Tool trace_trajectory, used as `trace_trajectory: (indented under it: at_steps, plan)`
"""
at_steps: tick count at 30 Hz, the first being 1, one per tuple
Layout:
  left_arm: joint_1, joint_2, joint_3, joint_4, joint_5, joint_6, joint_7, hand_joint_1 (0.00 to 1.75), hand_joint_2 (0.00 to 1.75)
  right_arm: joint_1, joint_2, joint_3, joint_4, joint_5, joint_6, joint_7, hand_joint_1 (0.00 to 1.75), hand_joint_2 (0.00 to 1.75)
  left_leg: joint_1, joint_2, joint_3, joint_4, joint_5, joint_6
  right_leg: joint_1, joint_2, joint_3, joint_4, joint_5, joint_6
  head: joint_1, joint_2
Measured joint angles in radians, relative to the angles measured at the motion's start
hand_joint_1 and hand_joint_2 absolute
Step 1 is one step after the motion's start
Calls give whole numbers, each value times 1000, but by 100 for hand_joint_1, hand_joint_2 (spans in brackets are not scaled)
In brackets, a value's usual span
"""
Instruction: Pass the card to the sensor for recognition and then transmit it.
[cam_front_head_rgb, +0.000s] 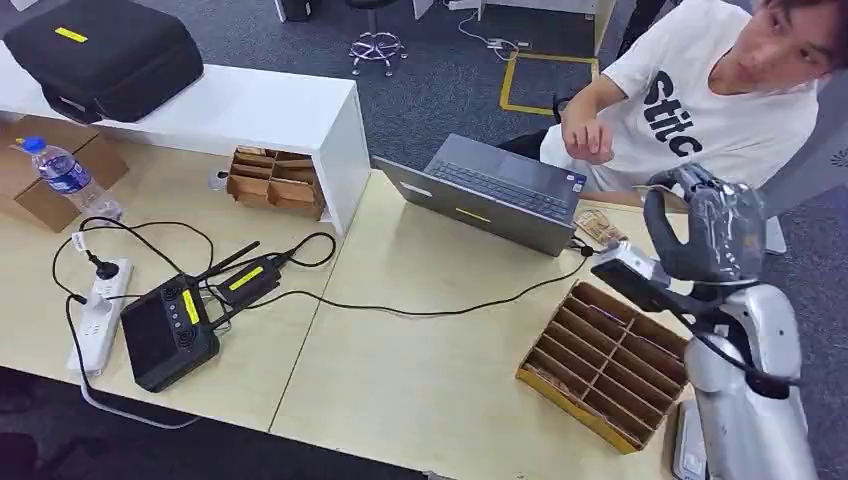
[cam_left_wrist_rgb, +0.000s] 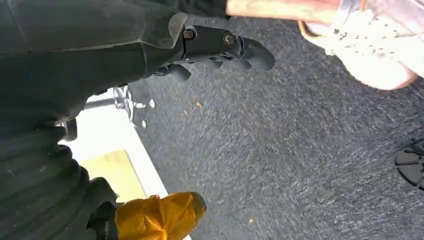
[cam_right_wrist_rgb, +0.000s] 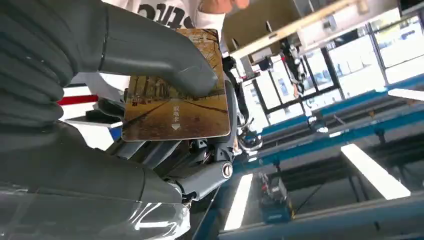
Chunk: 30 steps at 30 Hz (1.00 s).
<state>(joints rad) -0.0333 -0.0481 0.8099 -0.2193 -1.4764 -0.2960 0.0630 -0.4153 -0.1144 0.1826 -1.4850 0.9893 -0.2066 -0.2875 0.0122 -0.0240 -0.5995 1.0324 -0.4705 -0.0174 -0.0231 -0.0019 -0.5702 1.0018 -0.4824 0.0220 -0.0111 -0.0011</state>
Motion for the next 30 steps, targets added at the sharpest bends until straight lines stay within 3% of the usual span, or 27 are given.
trace_trajectory:
  at_steps: [6, 13, 20, 26, 30]
  plan:
    - [5, -7, 39, 0, 29, 22, 11, 0, 175, 302, -4, -153, -249, -138, -52, -118, 175, 175, 0, 0, 0, 0, -3, 0, 0, -1, 1, 0, -3, 0, 0, 0]
    - [11, -15, 77, 0, 45, 35, 19, 0, 175, 500, 37, -314, -386, -229, -4, -170, 175, 175, 0, 1, 1, -1, -4, 0, 0, 0, 1, 0, -4, 1, 0, 0]
    - [12, -18, 106, 0, 56, 47, 19, 0, 175, 595, 49, -387, -411, -245, 130, -129, 175, 175, 0, 1, 2, -1, -4, 0, 0, 1, 2, 0, -4, 1, 0, 0]
    - [12, -18, 115, 0, 57, 50, 19, 0, 175, 623, 49, -403, -396, -236, 154, -118, 175, 175, 0, 2, 2, 0, -3, 0, 0, 1, 2, 0, -4, 1, 0, 0]
    - [12, -17, 121, 0, 57, 54, 19, 0, 175, 630, 37, -402, -378, -205, 226, -66, 175, 175, 0, 2, 2, -1, -3, 0, 0, 1, 2, 0, -4, 1, 0, 0]
